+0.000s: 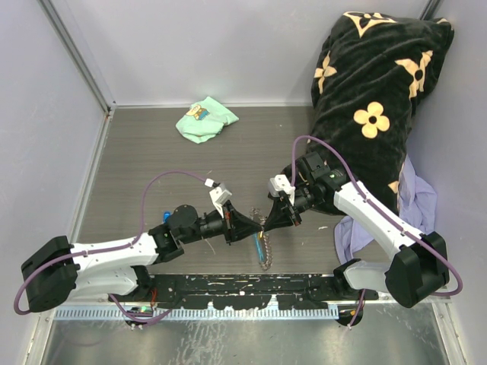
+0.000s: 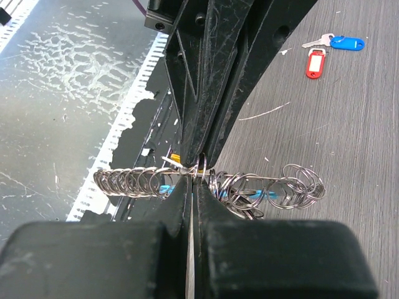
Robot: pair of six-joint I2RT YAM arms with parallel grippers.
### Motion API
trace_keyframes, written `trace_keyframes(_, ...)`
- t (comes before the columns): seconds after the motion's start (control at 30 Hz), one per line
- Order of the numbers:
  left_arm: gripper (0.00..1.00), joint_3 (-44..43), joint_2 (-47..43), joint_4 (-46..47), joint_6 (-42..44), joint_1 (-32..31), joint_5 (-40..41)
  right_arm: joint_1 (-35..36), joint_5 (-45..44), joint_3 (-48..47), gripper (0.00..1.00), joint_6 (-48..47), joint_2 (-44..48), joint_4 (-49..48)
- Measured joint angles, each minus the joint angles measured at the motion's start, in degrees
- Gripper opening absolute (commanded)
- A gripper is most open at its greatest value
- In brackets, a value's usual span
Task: Remove the keys from the keyring
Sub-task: Remove the key from the keyring.
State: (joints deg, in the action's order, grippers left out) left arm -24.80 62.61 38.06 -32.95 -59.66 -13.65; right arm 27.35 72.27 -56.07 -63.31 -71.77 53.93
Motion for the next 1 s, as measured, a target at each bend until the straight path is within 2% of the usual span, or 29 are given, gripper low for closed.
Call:
trace_keyframes(0.57,0.00,-3.8,0.0,-8.3,4.9,2.5,-7.7,0.2,-0.2,0.0,0.18,0.0,0.0,0.3)
trace_keyframes(1.0,0.00,-6.3,-0.2,-19.4,7.2,3.9,-13.7,1.2,-0.2,0.0,0.19,0.7,0.0,-1.0)
